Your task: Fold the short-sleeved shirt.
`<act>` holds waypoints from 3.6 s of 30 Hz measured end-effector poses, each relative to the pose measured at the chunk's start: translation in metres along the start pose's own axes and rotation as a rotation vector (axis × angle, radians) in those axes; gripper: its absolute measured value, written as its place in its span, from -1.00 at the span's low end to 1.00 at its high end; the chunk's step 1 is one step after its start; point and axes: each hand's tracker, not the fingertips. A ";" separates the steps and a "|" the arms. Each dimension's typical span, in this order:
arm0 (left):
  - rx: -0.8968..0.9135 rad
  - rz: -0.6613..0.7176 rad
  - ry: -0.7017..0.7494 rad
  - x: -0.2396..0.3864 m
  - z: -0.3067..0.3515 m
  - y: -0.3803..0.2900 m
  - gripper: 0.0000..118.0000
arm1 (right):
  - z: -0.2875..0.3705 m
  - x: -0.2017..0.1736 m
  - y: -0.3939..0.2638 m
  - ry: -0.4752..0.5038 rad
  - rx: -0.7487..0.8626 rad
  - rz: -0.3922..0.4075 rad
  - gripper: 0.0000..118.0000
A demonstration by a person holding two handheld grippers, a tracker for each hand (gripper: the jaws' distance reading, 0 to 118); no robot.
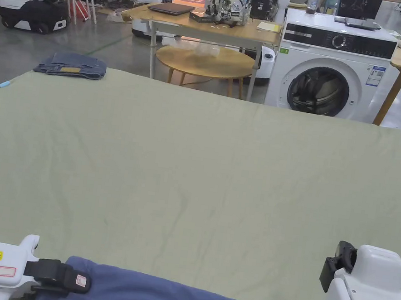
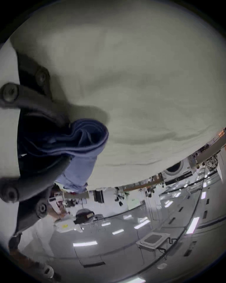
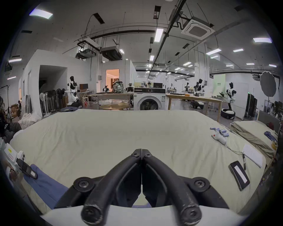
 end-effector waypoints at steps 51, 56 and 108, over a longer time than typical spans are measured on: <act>-0.206 -0.180 0.372 0.190 -0.167 -0.027 -0.92 | -0.005 0.025 -0.001 -0.012 -0.032 -0.020 -1.00; -0.206 -0.206 0.401 0.190 -0.183 -0.038 -0.86 | -0.005 0.027 -0.003 -0.018 -0.040 -0.019 -1.00; -0.005 -0.347 0.142 0.193 -0.071 -0.028 -0.73 | -0.003 0.027 -0.004 0.001 -0.043 -0.018 -1.00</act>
